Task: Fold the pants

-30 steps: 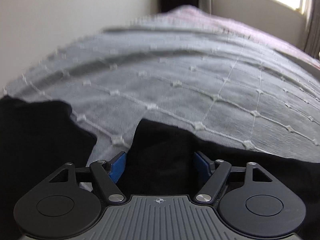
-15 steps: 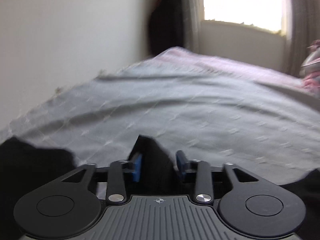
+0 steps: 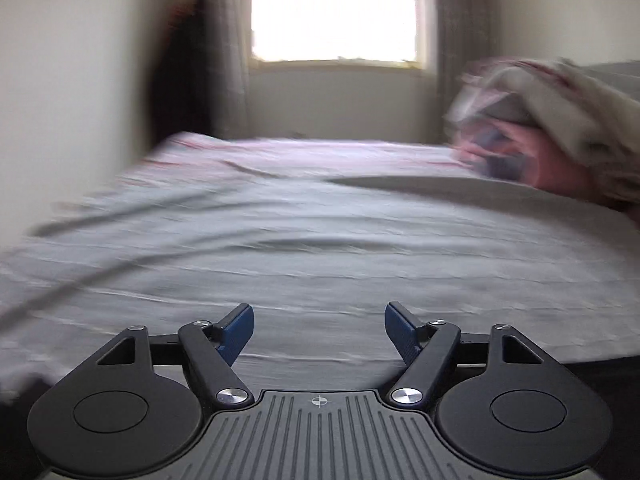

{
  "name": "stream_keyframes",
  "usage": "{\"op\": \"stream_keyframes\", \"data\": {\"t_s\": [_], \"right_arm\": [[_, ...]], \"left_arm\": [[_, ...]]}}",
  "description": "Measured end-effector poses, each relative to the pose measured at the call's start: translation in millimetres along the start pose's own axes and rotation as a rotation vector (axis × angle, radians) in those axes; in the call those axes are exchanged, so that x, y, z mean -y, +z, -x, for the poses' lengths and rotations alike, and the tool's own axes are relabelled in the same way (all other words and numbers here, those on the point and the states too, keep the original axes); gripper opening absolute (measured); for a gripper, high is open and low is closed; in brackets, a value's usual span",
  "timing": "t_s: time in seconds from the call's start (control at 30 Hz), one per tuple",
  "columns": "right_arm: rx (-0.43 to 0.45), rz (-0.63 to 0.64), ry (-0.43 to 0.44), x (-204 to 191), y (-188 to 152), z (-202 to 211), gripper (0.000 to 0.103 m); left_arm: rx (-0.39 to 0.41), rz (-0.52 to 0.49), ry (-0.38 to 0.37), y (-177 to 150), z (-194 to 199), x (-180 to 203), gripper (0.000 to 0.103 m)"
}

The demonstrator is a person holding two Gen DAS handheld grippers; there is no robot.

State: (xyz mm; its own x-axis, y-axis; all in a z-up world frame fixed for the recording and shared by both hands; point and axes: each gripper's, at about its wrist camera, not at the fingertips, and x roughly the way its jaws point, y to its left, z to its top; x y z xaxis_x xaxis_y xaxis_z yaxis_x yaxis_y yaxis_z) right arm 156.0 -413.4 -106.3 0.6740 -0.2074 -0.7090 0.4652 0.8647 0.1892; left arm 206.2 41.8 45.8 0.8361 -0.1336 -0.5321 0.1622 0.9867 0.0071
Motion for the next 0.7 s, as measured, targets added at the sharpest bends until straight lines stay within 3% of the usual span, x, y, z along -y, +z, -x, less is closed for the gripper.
{"op": "stream_keyframes", "data": {"t_s": [0.03, 0.07, 0.17, 0.23, 0.27, 0.3, 0.37, 0.47, 0.7], "right_arm": [[0.003, 0.004, 0.000, 0.4, 1.0, -0.5, 0.080], [0.004, 0.001, 0.001, 1.6, 1.9, -0.4, 0.080], [0.006, -0.036, 0.013, 10.4, 7.8, 3.7, 0.080], [0.031, -0.057, -0.017, 23.3, 13.4, 9.2, 0.080], [0.045, -0.083, -0.035, 31.9, 15.4, 11.7, 0.080], [0.053, -0.125, -0.052, 42.1, 17.3, 13.5, 0.080], [0.057, -0.237, -0.069, 65.8, 19.5, 15.4, 0.080], [0.052, -0.357, -0.077, 92.1, 17.3, 13.2, 0.080], [0.109, -0.351, -0.107, 91.3, 14.1, 10.6, 0.080]], "left_arm": [[-0.046, -0.039, -0.060, -5.2, -11.7, 11.6, 0.076], [-0.081, -0.075, -0.073, -11.7, -24.8, 21.5, 0.077], [-0.135, -0.173, -0.035, -33.0, -57.5, 45.1, 0.067], [-0.144, -0.194, -0.075, -42.0, -69.1, 53.8, 0.037], [-0.150, -0.196, -0.073, -44.4, -74.0, 56.2, 0.006], [-0.152, -0.203, -0.043, -45.8, -77.6, 59.3, 0.001], [-0.135, -0.198, -0.047, -43.3, -81.1, 55.9, 0.000], [-0.112, -0.088, -0.060, -27.7, -72.2, 38.5, 0.000], [-0.162, 0.039, -0.001, -26.2, -98.9, 22.9, 0.000]]}}
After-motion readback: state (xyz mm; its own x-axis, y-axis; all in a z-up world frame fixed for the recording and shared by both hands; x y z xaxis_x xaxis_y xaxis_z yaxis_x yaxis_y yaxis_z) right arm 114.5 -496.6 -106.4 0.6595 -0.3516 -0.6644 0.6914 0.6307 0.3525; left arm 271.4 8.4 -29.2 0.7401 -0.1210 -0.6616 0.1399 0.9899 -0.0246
